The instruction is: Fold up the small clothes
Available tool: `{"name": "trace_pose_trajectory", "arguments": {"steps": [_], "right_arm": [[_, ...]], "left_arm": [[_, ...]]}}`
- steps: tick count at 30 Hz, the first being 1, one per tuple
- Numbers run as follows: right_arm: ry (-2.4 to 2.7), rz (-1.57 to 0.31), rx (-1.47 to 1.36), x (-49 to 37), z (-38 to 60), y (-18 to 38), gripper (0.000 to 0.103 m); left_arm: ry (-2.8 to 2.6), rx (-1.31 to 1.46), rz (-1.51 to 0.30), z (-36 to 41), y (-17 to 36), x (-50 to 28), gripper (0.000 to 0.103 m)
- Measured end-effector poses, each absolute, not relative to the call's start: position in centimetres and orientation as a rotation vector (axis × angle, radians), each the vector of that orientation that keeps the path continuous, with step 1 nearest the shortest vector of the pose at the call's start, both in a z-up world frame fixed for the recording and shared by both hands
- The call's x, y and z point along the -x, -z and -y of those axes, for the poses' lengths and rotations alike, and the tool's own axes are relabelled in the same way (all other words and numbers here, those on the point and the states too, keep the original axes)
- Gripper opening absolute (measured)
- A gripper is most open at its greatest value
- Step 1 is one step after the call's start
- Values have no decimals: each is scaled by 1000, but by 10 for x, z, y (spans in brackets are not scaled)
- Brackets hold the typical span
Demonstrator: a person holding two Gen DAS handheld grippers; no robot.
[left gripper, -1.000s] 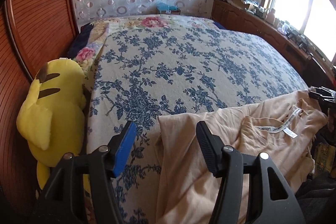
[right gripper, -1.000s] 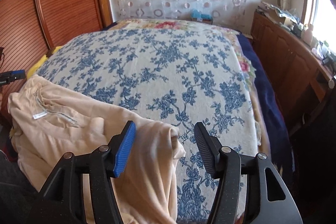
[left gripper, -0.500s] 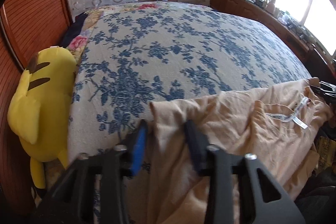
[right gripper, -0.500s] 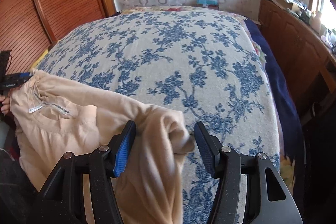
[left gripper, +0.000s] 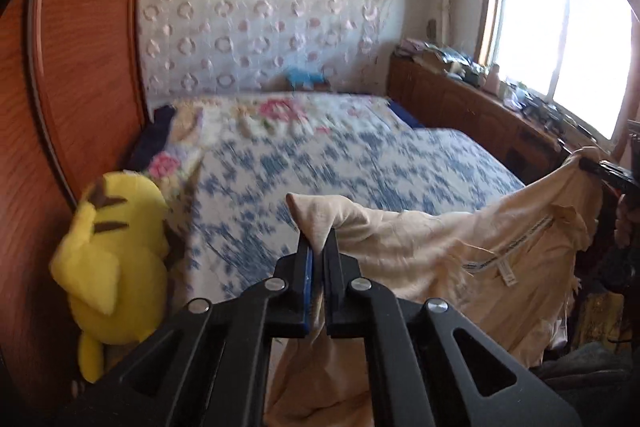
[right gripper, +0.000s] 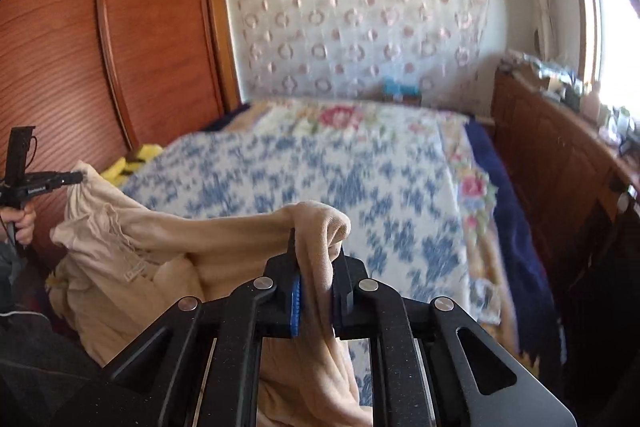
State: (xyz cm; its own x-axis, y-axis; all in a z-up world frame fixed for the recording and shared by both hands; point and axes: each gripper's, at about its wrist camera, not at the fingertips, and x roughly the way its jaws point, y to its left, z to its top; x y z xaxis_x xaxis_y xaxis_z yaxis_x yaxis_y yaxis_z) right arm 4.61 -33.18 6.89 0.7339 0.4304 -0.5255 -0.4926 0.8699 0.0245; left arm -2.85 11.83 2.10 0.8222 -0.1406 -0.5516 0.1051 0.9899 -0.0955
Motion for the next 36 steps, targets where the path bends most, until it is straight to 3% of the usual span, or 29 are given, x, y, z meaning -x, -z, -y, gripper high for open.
{"name": "trace_pose_trajectory", "arguments": {"steps": [13, 22, 29, 36], "right_arm": [[-493, -241, 183, -7, 332, -207, 8], [-477, -117, 218, 22, 338, -275, 8], [-467, -42, 229, 19, 334, -313, 8], [-433, -137, 249, -64, 310, -317, 8]], "left_arm": [[163, 38, -238, -132, -157, 67, 2], [141, 42, -81, -150, -212, 84, 2], [86, 47, -47, -169, -231, 55, 2], [19, 41, -164, -180, -203, -50, 2]]}}
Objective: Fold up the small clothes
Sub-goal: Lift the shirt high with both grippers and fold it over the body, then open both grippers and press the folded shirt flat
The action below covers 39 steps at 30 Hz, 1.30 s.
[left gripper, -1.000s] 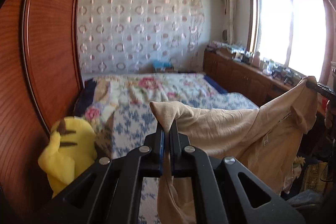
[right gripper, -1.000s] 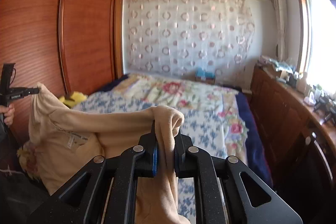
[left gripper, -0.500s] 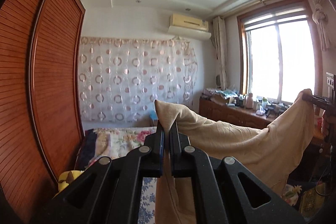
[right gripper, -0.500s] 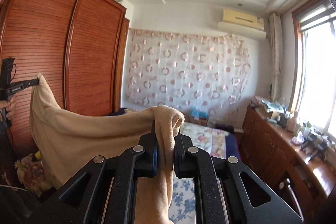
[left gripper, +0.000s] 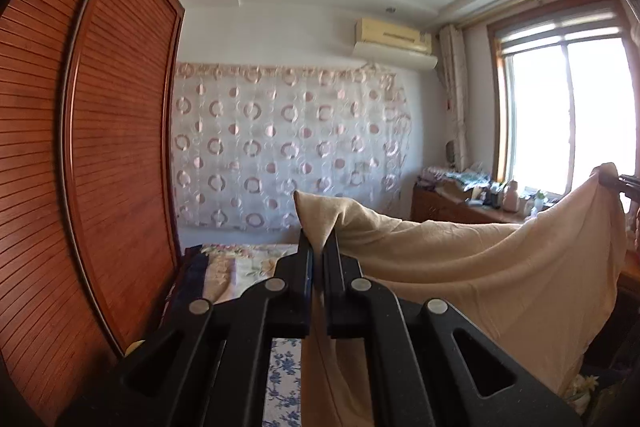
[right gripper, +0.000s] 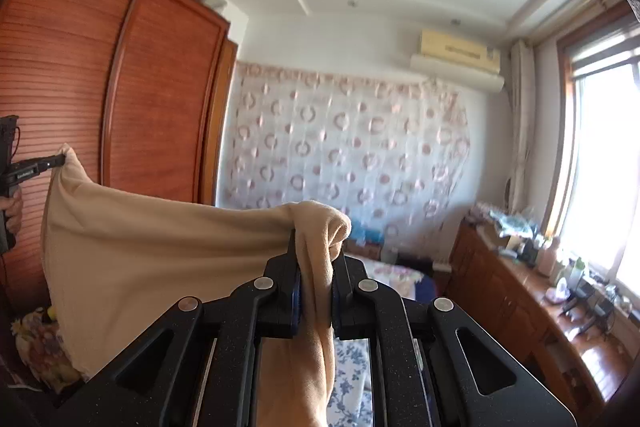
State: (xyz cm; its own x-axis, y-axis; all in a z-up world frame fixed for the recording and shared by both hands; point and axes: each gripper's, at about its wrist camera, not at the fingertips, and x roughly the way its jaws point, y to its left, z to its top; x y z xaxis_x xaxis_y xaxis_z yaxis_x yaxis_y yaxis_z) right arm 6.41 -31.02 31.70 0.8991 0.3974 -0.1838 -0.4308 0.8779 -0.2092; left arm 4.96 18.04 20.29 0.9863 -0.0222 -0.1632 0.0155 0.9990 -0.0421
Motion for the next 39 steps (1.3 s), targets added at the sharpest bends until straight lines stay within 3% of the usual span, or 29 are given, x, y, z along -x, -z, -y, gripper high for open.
{"name": "trace_pose_trajectory", "arguments": {"steps": [5, 10, 19, 21, 23, 24, 27, 32, 39], "right_arm": [[-391, -272, 289, -155, 282, -269, 8], [-385, -423, 310, -239, 259, -185, 8], [-296, -609, 337, -318, 248, -61, 9], [-270, -661, 295, -331, 255, -46, 10], [-246, -720, 272, -339, 261, -30, 27], [-231, -738, 276, -341, 263, -27, 31], [-231, -747, 260, -334, 271, -23, 39], [-285, -736, 186, -303, 283, -23, 48], [-360, -779, 138, -254, 283, 6, 50]], "left_arm": [[-18, 14, -288, -178, -145, -125, 2], [-44, 22, -419, -179, -74, -191, 2], [-48, -21, -580, -149, -4, -243, 4], [-3, -8, -628, -144, 6, -242, 15], [11, -14, -647, -140, 9, -233, 30], [26, -18, -653, -135, 11, -226, 40], [67, -16, -675, -129, 12, -210, 52], [108, -5, -692, -119, 22, -182, 58], [148, -4, -777, -105, 64, -155, 58]]}}
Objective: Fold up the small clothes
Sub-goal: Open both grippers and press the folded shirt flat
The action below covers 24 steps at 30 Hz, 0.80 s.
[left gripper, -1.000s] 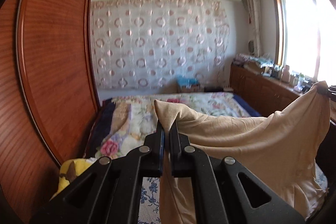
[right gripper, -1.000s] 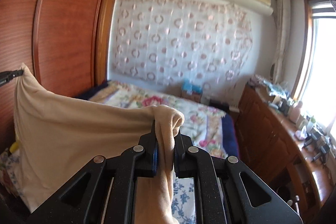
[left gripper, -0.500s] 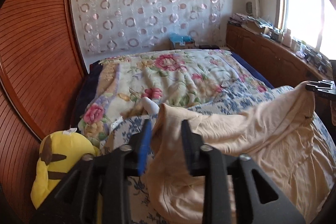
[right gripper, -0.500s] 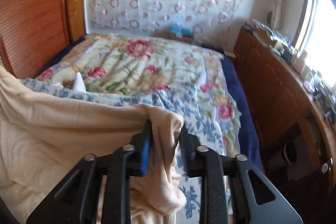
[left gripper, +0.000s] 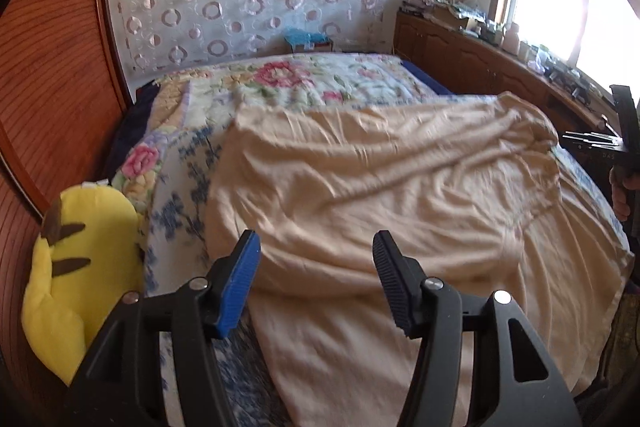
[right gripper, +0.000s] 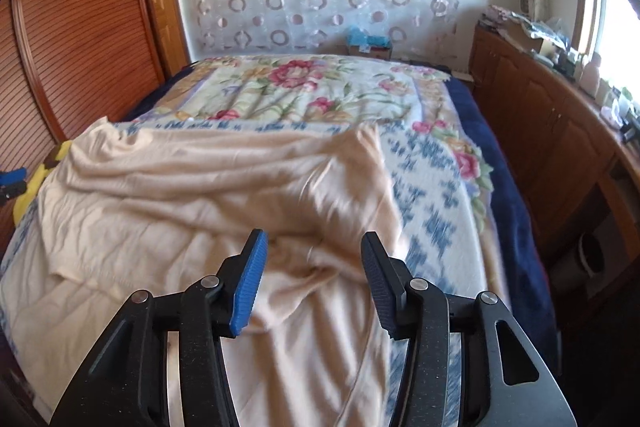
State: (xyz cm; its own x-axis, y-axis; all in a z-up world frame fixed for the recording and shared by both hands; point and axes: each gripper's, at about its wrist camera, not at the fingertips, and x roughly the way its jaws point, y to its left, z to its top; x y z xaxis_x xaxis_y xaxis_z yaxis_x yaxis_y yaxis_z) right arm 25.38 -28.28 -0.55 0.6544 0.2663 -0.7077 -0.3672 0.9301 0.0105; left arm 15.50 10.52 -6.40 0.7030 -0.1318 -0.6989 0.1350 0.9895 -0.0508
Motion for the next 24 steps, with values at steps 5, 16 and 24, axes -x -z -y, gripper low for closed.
{"name": "trace_pose_trajectory", "arguments": {"steps": [5, 16, 24], "right_arm": [[-417, -828, 102, -242, 275, 24, 50], [-402, -887, 88, -251, 260, 47, 50], [-366, -861, 152, -245, 253, 52, 50]], "left_arm": [[173, -1, -817, -99, 80, -151, 58], [145, -57, -863, -93, 101, -156, 58], [147, -40, -869, -95, 102, -157, 60]]}}
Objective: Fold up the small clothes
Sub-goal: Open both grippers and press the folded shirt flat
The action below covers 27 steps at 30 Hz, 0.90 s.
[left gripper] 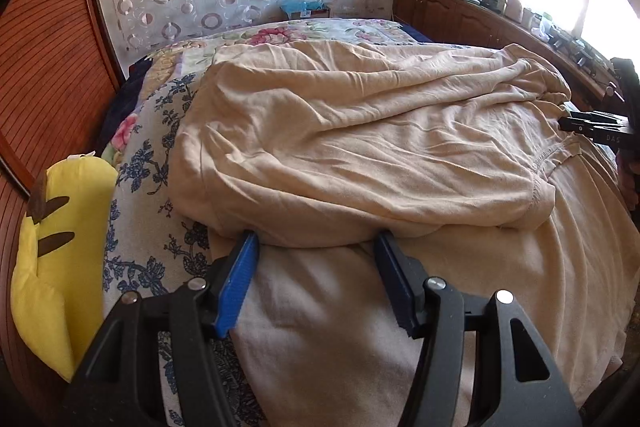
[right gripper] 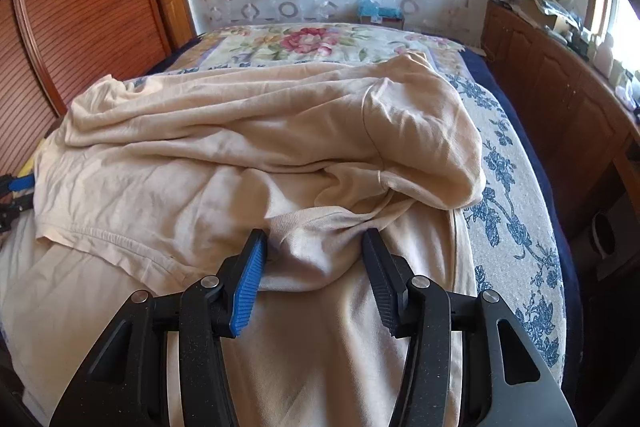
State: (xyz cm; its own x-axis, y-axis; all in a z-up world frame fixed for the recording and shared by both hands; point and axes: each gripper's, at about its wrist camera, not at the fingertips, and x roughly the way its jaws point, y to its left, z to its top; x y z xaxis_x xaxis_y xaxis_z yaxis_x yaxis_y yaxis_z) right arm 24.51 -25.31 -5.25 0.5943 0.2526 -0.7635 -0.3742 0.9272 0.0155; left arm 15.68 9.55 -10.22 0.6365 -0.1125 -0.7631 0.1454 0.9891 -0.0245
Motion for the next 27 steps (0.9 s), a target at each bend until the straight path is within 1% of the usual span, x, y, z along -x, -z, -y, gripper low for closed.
{"name": "trace_pose_trajectory", "arguments": {"steps": [4, 11, 21, 22, 23, 24, 26, 27], "right_arm": [[-358, -859, 165, -244, 249, 55, 50], [-358, -860, 165, -243, 248, 55, 51], [-352, -857, 175, -242, 247, 55, 51], [-352, -857, 176, -243, 247, 55, 51], [-351, -857, 177, -242, 247, 55, 51], [-350, -856, 179, -242, 247, 55, 51], [-348, -855, 182, -242, 247, 55, 50], [-339, -850, 180, -242, 249, 55, 45]], "left_arm": [[143, -11, -876, -100, 100, -157, 60], [103, 68, -820, -122, 82, -157, 60], [88, 129, -908, -121, 93, -190, 59], [87, 121, -905, -120, 93, -190, 56], [87, 113, -899, -119, 93, -190, 43], [87, 102, -900, -118, 93, -190, 23], [98, 97, -900, -117, 93, -189, 7], [110, 93, -883, -117, 91, -187, 5]]}}
